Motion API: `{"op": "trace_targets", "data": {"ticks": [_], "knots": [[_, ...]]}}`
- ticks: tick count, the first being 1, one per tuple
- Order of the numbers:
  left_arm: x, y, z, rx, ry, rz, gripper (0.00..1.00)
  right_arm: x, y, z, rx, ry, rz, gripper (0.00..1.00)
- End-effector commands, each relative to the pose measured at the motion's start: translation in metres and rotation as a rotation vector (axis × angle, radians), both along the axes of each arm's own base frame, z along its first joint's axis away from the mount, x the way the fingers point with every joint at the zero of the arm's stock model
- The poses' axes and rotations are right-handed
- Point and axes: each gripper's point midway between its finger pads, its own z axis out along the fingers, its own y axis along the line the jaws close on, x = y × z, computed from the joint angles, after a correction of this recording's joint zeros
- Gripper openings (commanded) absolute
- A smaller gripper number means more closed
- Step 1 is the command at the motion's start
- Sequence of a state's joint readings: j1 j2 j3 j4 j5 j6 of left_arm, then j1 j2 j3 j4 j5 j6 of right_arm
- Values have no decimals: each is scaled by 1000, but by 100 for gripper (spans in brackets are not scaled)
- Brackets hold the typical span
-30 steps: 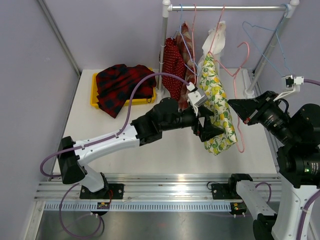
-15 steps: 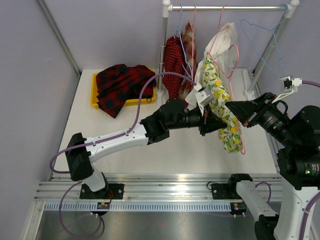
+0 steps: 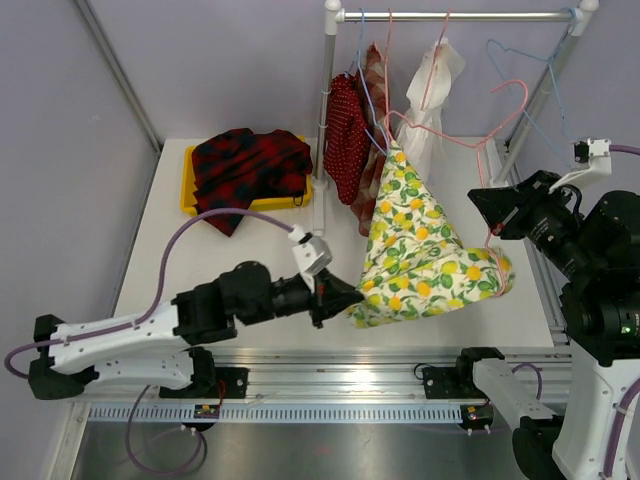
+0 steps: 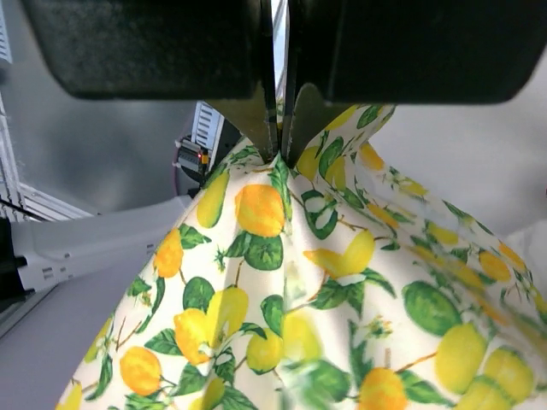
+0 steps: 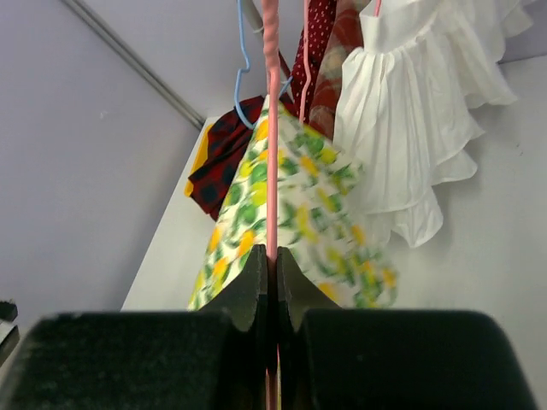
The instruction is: Remove the skirt from the hanger
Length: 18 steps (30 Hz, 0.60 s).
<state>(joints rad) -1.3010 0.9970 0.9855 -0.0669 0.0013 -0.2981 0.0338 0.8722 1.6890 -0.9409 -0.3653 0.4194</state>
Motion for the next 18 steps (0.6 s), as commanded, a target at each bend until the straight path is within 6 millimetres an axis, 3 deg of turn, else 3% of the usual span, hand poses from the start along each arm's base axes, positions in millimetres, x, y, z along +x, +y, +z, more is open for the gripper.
{"op": "trace_targets", "data": {"ticks": [1,5,10,11,15,17,18], "knots": [[-8,36,-47,86,98,104,0,10,-24,48,-67,-179,-130,0],[-16,64,-74,131,166,187,0,16,-38,55,-103,-181,-208,0],[-17,71,-94,261,142,244,0,24,-64,71,-149,-189,-346,0],[-12,69,-91,280,118,266,0,23,-73,77,-154,-198,-399,0],[3,71,-67,316,21,321,0,40,-76,77,-180,-175,-416,0],[14,70,-33,311,-56,357,0,48,-74,74,-184,-161,-403,0],[18,73,-7,285,-84,371,0,56,-73,71,-188,-146,-399,0]]}}
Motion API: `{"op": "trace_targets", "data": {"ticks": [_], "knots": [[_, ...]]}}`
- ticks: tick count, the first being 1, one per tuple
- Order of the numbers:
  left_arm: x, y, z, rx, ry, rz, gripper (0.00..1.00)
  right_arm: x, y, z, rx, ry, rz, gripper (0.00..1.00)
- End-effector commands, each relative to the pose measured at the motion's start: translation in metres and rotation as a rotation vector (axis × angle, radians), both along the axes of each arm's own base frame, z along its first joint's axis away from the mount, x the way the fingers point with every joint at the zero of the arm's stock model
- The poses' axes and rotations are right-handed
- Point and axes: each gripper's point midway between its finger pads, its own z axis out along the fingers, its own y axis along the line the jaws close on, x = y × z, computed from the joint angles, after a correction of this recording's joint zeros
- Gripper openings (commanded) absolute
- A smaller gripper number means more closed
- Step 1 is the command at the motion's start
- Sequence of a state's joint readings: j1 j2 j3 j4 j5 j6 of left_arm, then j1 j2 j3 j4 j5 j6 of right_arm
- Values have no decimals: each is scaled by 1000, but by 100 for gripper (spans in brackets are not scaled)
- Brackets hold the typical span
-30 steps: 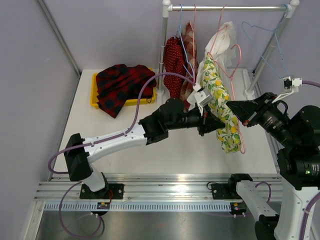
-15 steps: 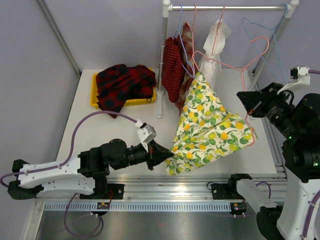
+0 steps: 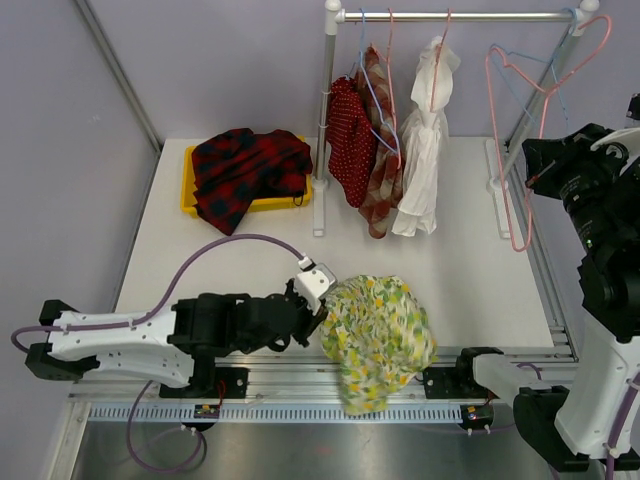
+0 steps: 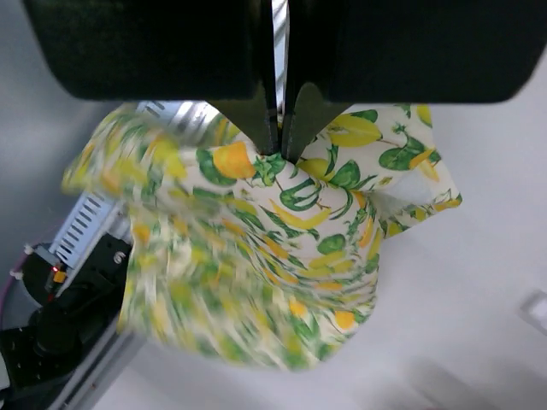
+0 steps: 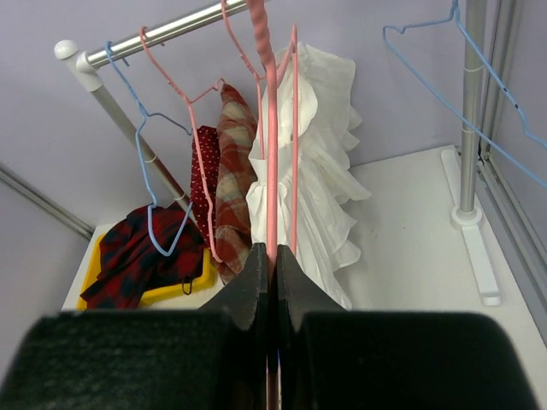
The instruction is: Remove the skirt from the hanger
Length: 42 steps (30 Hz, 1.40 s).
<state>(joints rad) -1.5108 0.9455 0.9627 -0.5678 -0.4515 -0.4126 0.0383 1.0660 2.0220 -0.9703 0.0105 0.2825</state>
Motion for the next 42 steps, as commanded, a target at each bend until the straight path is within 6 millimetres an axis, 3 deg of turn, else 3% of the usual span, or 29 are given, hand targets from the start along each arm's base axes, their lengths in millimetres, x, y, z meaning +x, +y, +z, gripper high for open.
{"op": "trace_targets", "data": {"ticks": [1,3,4,5,10,11,13,14,16,17,18,20,21,22,24,27,29,31,32,33,34,35,36,37,39,42], "knots": [[30,2,102,-110,-192,92,0,24,-7,1,-32,7,-38,0],[51,13,120,-57,-287,154,0,39,-6,-8,-39,43,-33,0],[60,15,140,-73,-307,173,0,43,-5,-10,-41,51,-29,0],[82,26,145,-42,-336,226,0,48,-5,-10,-41,53,-31,0],[138,54,191,-56,-408,327,0,77,-6,-24,-58,80,-42,0],[161,70,206,-64,-429,405,0,83,-7,-26,-60,85,-48,0],[185,76,225,-90,-457,430,0,97,-9,-35,-70,105,-57,0],[208,98,235,-82,-478,506,0,102,-8,-35,-68,98,-55,0],[236,101,267,-130,-512,534,0,114,-7,-42,-62,114,-50,0],[258,119,275,-132,-523,592,0,120,-4,-42,-59,109,-41,0],[271,122,304,-185,-566,608,0,126,-3,-48,-55,121,-37,0],[292,138,329,-233,-612,642,0,134,0,-54,-51,130,-23,0],[293,146,360,-298,-675,658,0,138,1,-59,-53,141,-18,0],[313,145,358,-298,-674,670,0,139,1,-61,-56,146,-17,0],[333,159,369,-320,-709,718,0,142,-1,-71,-70,163,-25,0],[378,177,344,-276,-692,801,0,143,-5,-76,-84,160,-42,0],[412,186,298,-206,-610,849,0,143,-9,-73,-89,151,-63,0],[427,192,265,-192,-550,906,0,147,-11,-74,-100,161,-72,0],[438,193,220,-131,-479,923,0,147,-10,-69,-99,150,-69,0],[443,194,203,-114,-460,939,5,150,-10,-71,-95,159,-67,0],[448,202,181,-82,-426,995,12,151,-9,-72,-92,161,-63,0],[458,206,142,-25,-365,1022,22,151,-8,-72,-86,159,-56,0],[461,209,117,22,-307,1034,34,151,-6,-72,-81,160,-50,0],[465,210,98,37,-254,1047,75,152,-6,-73,-78,162,-49,0],[474,219,51,117,-114,1066,82,151,-4,-73,-73,158,-42,0],[469,223,26,129,12,1086,96,149,-6,-67,-77,145,-53,0]]}}
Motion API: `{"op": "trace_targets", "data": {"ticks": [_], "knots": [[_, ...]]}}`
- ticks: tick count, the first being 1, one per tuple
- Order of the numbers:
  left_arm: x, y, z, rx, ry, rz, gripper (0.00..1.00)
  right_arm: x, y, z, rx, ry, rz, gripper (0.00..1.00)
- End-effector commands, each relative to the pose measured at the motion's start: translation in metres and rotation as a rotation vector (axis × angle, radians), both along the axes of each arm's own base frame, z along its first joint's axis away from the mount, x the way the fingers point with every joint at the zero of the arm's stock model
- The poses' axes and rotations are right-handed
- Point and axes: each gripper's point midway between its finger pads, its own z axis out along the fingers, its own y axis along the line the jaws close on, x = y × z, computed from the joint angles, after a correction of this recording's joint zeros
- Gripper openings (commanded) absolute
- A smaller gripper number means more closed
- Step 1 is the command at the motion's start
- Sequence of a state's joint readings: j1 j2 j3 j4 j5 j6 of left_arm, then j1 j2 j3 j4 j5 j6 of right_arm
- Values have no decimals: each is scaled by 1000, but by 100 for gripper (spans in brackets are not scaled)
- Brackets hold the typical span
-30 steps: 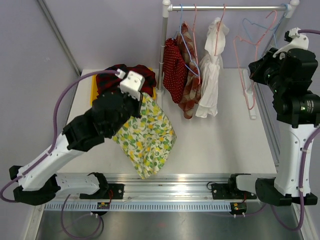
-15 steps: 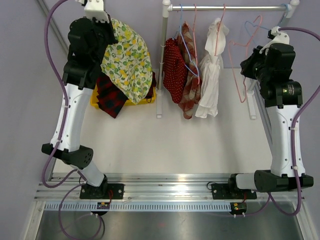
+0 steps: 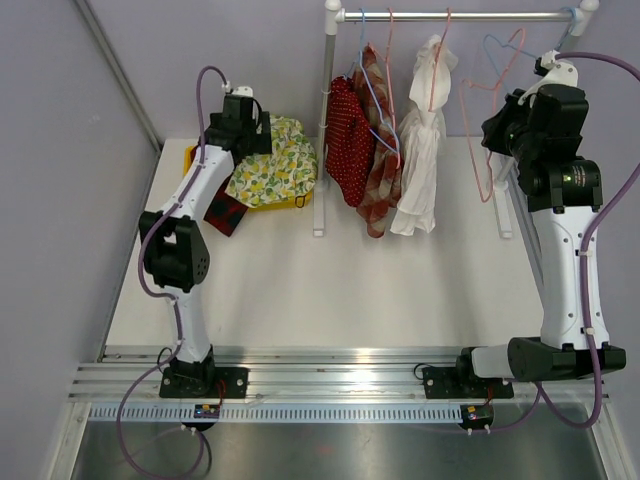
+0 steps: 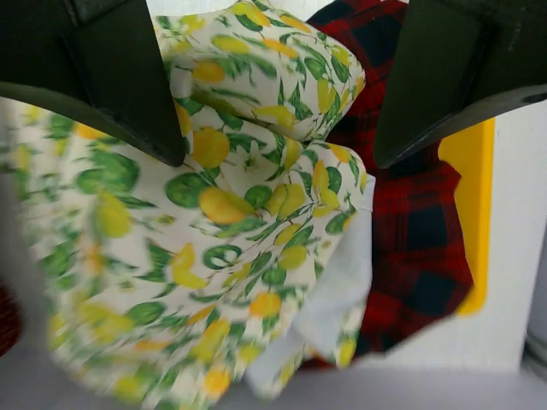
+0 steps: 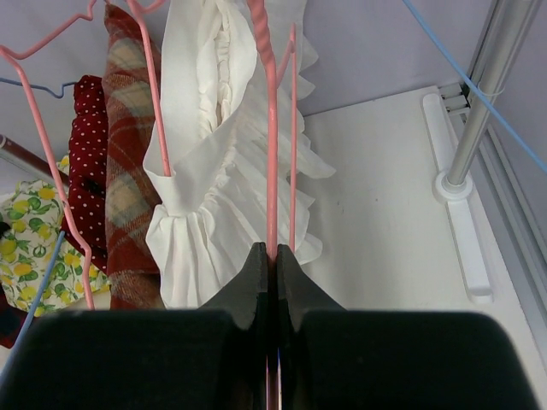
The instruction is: Remove the skirt from the hanger
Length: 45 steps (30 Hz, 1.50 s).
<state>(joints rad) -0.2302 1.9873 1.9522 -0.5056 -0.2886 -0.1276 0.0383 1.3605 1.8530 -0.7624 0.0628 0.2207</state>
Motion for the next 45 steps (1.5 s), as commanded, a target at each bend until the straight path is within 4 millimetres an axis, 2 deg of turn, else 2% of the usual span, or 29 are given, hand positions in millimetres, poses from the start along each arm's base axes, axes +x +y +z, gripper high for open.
{"op": "trace_targets", "data": {"ticks": [1,2,3,4,5,6,7,8,10,11,13,14,16,17,19,20,22,24,28,30,31,32,34,35,37,38,39,42,45], "knots": [[-16,19,25,-74,10,82,99,0,-2,35,-8,-110,-10,0],[-20,18,35,-87,-14,76,99,0,-5,41,-18,-121,-23,0],[-31,19,29,-89,0,76,99,2,-6,43,-26,-125,-31,0],[-47,21,61,-112,-64,69,99,3,-8,45,-35,-126,-39,0],[-57,22,73,-121,-87,61,99,4,-12,52,-40,-144,-60,0],[-68,23,80,-127,-97,57,99,10,-14,50,-41,-134,-71,0],[-80,23,74,-130,-80,57,99,12,-16,51,-40,-135,-82,0],[-105,25,94,-142,-115,54,99,15,-18,55,-39,-147,-96,0],[-131,22,97,-156,-121,35,99,26,-18,56,-28,-156,-103,0],[-156,20,84,-150,-102,21,99,34,-19,57,-29,-159,-111,0],[-181,19,72,-159,-93,15,99,45,-19,59,-30,-166,-117,0],[-203,15,60,-166,-76,-4,99,57,-21,60,-34,-165,-124,0],[-225,5,44,-189,-43,-33,99,69,-20,60,-35,-162,-125,0],[-238,4,27,-188,-1,-44,99,82,-19,59,-38,-160,-123,0],[-260,-2,29,-212,-11,-70,99,94,-21,61,-44,-173,-131,0],[-270,-2,24,-210,10,-76,99,109,-22,46,-64,-140,-136,0],[-287,-2,26,-228,-4,-85,99,118,-28,45,-78,-138,-160,0],[-302,3,26,-231,0,-87,99,133,-31,26,-97,-91,-172,0],[-318,16,11,-197,15,-60,99,124,-38,6,-96,-23,-216,0],[-321,21,0,-176,31,-47,99,117,-39,7,-90,-40,-225,0],[-323,23,-2,-169,35,-42,99,114,-41,-10,-93,-4,-235,0],[-325,24,-6,-164,43,-40,99,100,-42,3,-86,-33,-244,0],[-326,26,-10,-160,49,-35,99,91,-48,-5,-89,-18,-274,0],[-327,27,-14,-157,50,-31,99,81,-50,4,-90,-37,-285,0],[-329,29,-19,-156,51,-25,99,70,-57,5,-109,-32,-317,8],[-330,30,-23,-155,49,-24,99,62,-61,13,-122,-43,-337,21],[-331,30,-24,-158,47,-21,99,56,-65,15,-131,-40,-357,51],[-332,31,-25,-163,33,-23,99,36,-73,36,-135,-73,-403,97],[-331,31,-25,-164,25,-22,99,23,-60,62,-87,-140,-331,99]]}}
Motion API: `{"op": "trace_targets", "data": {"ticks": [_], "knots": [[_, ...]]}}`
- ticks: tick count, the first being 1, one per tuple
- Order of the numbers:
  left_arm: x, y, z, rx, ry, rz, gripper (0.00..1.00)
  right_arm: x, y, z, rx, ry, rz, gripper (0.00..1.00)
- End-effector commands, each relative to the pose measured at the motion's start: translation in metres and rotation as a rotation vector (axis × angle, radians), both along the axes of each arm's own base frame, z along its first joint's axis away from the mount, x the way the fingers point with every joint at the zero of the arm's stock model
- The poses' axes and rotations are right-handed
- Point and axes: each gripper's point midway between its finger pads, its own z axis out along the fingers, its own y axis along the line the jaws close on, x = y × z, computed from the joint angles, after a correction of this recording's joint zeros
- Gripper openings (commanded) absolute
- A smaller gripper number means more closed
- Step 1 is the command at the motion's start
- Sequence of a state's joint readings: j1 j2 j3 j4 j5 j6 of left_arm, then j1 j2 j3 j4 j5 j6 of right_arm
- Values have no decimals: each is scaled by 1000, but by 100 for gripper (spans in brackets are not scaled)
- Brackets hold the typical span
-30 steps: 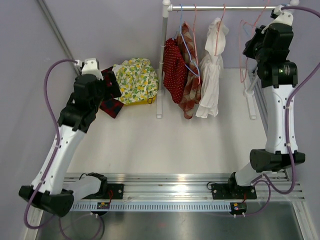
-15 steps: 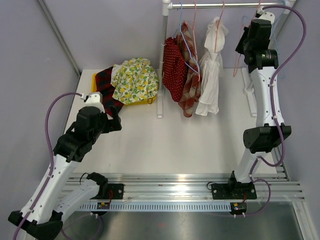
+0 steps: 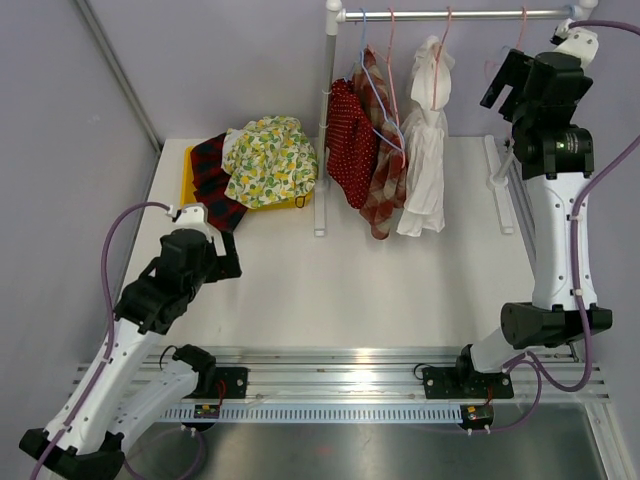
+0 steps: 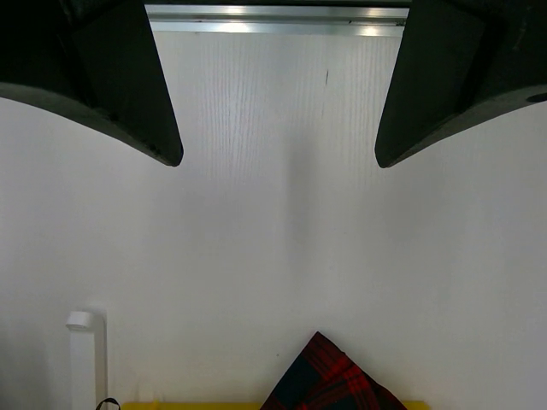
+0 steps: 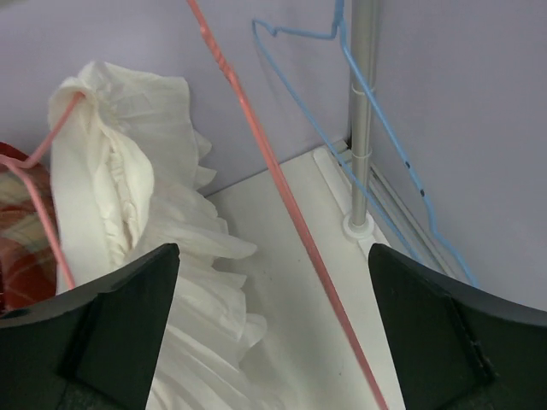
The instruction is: Remove the skirt from the hanger
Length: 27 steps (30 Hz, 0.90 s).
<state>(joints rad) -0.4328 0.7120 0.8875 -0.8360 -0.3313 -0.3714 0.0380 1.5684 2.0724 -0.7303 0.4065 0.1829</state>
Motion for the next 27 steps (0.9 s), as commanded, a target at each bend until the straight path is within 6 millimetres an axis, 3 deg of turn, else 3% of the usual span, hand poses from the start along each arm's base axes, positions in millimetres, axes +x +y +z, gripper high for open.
{"op": "trace_targets", "data": {"ticks": [1,5,7,9,10,15,19,27], "knots": [[8,0,13,-20,-67,19,99,-27,14,53,42,-132,84,99],[8,0,13,-20,-66,23,99,-25,61,70,133,-171,326,100],[7,1,14,-22,-72,24,99,-17,83,69,179,-160,433,97],[7,1,15,-25,-78,28,99,-11,92,68,205,-149,472,94],[6,2,15,-26,-80,30,99,-1,99,58,223,-124,495,94],[6,3,17,-30,-89,35,99,29,116,36,251,-76,539,93],[5,3,16,-30,-87,36,99,58,124,6,265,-14,543,91],[5,3,16,-34,-87,36,99,89,134,-23,272,31,538,86]]}}
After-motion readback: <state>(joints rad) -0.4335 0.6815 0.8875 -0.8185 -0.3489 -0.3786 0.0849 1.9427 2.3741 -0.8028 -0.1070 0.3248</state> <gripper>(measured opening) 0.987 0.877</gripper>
